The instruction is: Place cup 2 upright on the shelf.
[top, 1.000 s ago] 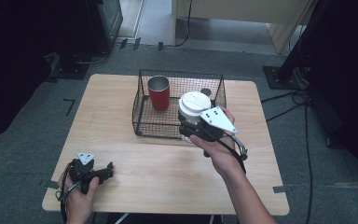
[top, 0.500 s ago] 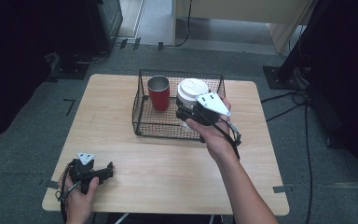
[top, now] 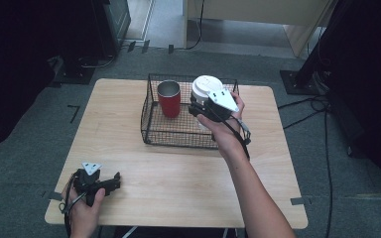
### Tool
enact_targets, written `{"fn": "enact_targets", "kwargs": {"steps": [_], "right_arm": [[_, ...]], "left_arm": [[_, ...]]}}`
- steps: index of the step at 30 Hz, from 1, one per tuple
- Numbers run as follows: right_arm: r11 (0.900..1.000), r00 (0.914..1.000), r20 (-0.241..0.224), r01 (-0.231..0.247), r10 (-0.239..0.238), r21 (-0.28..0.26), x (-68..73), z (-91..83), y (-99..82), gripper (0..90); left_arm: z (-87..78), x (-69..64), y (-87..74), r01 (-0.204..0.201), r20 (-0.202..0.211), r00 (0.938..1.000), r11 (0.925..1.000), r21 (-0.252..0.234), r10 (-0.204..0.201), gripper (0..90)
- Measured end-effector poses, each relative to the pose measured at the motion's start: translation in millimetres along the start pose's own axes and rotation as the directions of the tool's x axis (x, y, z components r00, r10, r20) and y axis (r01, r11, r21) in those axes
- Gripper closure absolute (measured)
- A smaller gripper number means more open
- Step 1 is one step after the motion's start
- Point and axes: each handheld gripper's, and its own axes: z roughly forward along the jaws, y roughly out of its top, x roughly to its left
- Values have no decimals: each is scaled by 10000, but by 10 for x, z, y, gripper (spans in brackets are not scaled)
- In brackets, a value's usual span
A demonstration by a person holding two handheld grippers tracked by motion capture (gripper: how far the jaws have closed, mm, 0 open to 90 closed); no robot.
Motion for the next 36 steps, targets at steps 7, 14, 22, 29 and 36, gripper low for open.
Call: {"fn": "enact_targets", "kwargs": {"steps": [7,14,22,29,36], "right_arm": [[9995,9994,243,-236,231,192,-18,173,-100,161],[9986,9992,345,-205,189,478,-15,319,-243,161],[9966,9992,307,-286,263,774,2,494,-368,161],[9941,9986,287,-463,437,977,30,596,-435,160],[9921,9985,293,-485,454,1157,36,650,-487,160]], "left_arm": [[1,-2,-1,27,-9,10000,10000,-20,-27,0],[-1,0,-1,-3,4,10000,10000,14,3,0],[-1,0,-1,-5,-3,10000,10000,8,5,0],[-1,0,-1,-8,-4,10000,10000,12,8,0],[-1,-1,-1,1,0,10000,10000,12,-1,0]]}}
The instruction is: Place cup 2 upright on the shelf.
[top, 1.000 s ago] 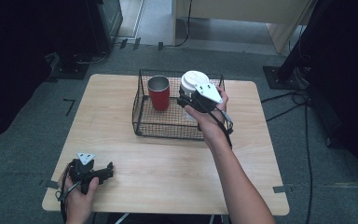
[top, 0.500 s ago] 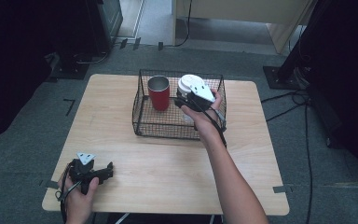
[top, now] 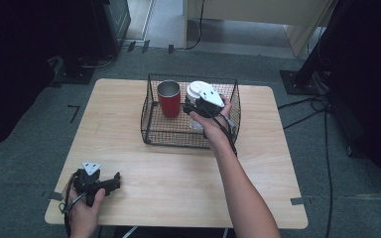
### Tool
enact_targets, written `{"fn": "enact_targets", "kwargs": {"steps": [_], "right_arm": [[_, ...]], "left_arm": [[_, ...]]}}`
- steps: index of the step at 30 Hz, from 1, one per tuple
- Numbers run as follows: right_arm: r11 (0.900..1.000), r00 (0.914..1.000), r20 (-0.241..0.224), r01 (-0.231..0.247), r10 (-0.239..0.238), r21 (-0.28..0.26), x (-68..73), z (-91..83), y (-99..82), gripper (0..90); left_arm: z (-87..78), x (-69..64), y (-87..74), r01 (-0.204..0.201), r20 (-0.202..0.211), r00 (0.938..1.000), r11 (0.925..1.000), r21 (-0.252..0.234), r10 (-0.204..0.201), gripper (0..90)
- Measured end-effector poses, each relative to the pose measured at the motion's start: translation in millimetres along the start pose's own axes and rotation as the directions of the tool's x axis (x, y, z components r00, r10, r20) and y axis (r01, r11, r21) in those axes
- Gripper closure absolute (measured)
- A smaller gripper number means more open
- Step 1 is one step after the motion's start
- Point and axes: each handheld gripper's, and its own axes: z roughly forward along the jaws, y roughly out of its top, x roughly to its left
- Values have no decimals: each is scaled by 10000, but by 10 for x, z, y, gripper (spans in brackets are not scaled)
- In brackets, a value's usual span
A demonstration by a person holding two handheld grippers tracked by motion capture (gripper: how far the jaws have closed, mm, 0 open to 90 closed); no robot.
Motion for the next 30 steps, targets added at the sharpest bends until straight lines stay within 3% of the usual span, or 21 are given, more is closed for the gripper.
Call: {"fn": "enact_targets", "kwargs": {"steps": [13,17,21,26,30], "right_arm": [[9953,9998,-81,196,-189,946,-43,51,-123,160],[9953,9994,-157,337,-324,911,-56,36,-137,159],[9964,9999,-123,98,-88,837,-83,2,-164,159],[9940,9997,-148,-180,197,1080,-144,-66,-170,155],[9921,9999,-135,-32,49,1253,-163,-109,-189,140]], "left_arm": [[0,0,0,-3,-1,10000,10000,2,3,0],[0,0,0,-4,-1,10000,10000,2,4,0],[0,0,0,-3,0,10000,10000,2,3,0],[0,0,0,-4,-1,10000,10000,2,4,0],[0,0,0,-2,-2,10000,10000,1,2,0]]}}
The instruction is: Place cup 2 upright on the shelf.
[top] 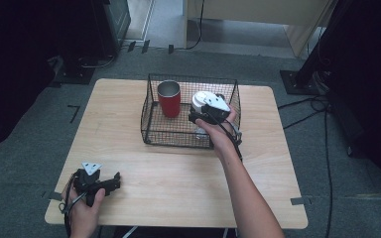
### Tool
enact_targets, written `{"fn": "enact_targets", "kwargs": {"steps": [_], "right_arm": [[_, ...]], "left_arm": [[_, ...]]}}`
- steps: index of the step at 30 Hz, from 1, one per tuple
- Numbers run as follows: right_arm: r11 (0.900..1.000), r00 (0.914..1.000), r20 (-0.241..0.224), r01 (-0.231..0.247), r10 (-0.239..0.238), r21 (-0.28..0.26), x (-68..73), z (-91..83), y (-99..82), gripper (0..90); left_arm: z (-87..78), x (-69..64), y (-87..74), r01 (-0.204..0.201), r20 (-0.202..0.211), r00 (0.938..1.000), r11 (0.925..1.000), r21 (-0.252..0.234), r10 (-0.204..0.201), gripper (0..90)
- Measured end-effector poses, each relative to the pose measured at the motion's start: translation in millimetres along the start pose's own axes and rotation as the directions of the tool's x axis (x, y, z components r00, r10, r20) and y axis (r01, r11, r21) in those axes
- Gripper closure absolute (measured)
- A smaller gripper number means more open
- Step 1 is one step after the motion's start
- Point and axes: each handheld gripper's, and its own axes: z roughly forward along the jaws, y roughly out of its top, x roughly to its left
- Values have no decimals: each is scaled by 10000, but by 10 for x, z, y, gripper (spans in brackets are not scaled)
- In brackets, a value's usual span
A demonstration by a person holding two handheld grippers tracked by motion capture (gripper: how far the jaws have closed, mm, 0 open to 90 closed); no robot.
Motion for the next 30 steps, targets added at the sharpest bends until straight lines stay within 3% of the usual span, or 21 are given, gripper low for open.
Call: {"fn": "enact_targets", "kwargs": {"steps": [7,11,15,30], "right_arm": [[9994,9996,-115,246,-243,247,-31,-36,-36,105],[9980,9976,-411,572,-560,269,-28,-76,-57,66],[9980,9963,-649,587,-570,248,-11,-120,-61,4],[9972,9947,-781,691,-669,269,-40,-268,-134,0]], "left_arm": [[0,0,0,-2,0,10000,10000,2,2,0],[0,0,0,-2,0,10000,10000,2,2,0],[0,1,0,-7,2,10000,10000,1,7,0],[0,0,0,-6,1,10000,10000,1,6,0]]}}
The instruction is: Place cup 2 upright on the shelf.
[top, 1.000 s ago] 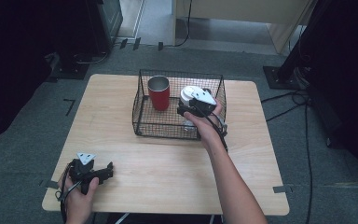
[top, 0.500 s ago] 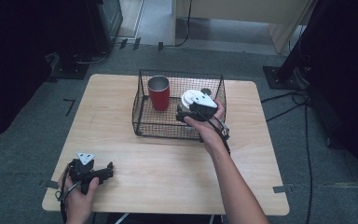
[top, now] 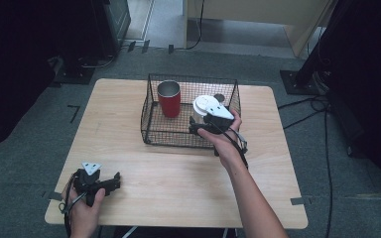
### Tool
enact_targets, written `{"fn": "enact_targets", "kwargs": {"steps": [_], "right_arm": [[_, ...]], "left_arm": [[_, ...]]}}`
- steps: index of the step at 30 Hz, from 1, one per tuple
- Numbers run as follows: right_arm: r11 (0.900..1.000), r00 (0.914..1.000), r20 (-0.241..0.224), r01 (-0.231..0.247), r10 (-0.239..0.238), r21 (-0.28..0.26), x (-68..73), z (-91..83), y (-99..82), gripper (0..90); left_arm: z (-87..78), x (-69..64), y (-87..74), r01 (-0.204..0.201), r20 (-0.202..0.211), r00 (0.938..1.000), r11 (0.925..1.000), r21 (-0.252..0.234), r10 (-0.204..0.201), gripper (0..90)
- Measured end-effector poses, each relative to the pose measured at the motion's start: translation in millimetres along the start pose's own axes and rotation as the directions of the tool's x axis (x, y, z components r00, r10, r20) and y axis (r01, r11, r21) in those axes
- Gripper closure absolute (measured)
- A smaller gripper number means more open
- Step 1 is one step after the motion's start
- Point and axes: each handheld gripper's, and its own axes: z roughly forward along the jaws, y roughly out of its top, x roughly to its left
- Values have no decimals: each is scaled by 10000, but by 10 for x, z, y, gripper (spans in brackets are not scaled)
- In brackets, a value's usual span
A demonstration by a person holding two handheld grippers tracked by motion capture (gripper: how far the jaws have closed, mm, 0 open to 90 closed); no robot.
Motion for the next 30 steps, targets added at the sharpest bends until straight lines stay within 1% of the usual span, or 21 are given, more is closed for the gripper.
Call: {"fn": "enact_targets", "kwargs": {"steps": [4,7,11,14,19,24,30], "right_arm": [[10000,10000,24,-68,68,4,-15,-37,-9,0],[10000,10000,-42,-38,37,-63,-13,-77,-18,0],[10000,10000,25,95,-94,-28,-8,-127,-41,0],[10000,10000,-24,20,-20,-62,-10,-169,-58,0],[9998,9999,-157,-60,57,-196,13,-264,-95,0],[9996,9997,-254,26,-33,-280,32,-379,-134,0],[9992,9995,-279,116,-127,-395,10,-510,-185,0]], "left_arm": [[0,0,0,-1,0,10000,10000,1,1,0],[0,0,0,6,-1,10000,10000,-1,-6,0],[0,0,0,5,0,10000,10000,0,-5,0],[0,0,0,1,0,10000,10000,0,-1,0],[0,0,0,4,0,10000,10000,0,-4,0],[0,1,0,-9,-4,10000,10000,-1,9,0],[1,1,0,-9,-3,10000,10000,-16,9,0]]}}
